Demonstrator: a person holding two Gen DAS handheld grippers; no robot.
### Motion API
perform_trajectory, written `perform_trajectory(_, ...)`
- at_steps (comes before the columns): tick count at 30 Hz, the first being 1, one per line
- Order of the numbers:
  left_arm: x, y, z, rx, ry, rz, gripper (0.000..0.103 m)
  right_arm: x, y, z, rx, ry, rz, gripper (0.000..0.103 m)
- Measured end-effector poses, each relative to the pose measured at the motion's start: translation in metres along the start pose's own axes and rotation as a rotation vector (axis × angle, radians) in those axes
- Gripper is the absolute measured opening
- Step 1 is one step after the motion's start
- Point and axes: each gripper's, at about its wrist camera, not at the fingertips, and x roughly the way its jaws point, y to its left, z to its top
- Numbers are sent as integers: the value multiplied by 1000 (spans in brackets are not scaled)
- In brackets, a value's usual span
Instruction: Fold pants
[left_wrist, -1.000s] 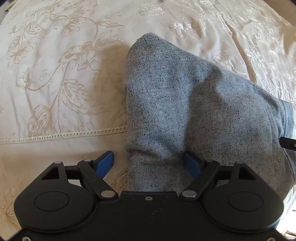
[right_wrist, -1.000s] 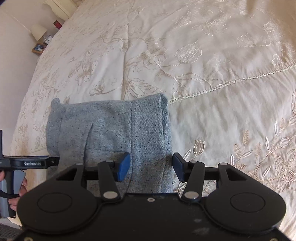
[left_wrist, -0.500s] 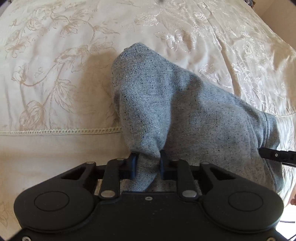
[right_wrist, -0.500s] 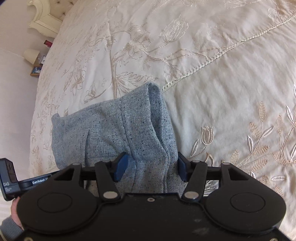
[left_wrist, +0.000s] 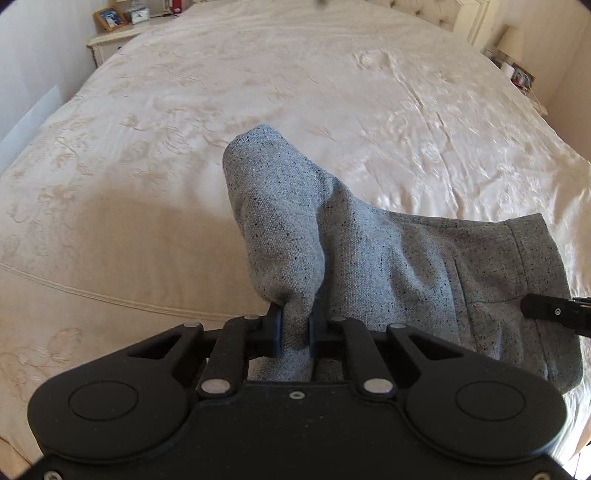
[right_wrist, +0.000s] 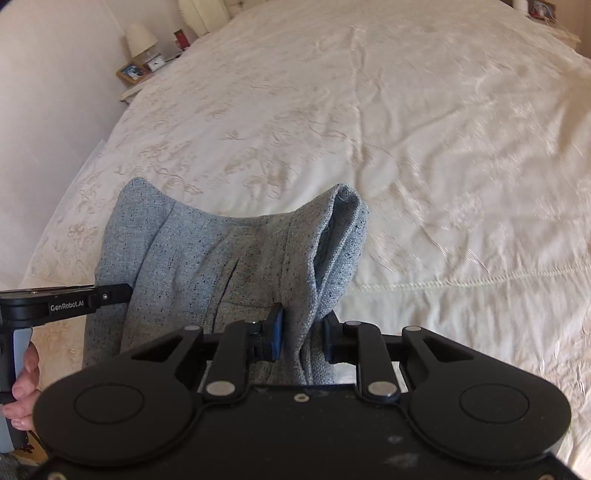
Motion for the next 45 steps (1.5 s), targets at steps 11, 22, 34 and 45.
perform_trajectory(11, 42, 102, 19, -134, 37, 346, 30, 112, 114, 70, -160, 21, -72, 32)
perform_trajectory(22, 6, 91, 3, -153, 45, 252, 30, 64, 156, 29, -171, -7, -89, 32)
perform_trajectory(34, -37, 35, -15, -150, 28, 262, 30, 1, 168, -11, -192, -58, -79, 34)
perform_trajectory(45, -65, -13, -30, -163, 0, 277, 35, -43, 147, -15, -215, -106, -23, 36)
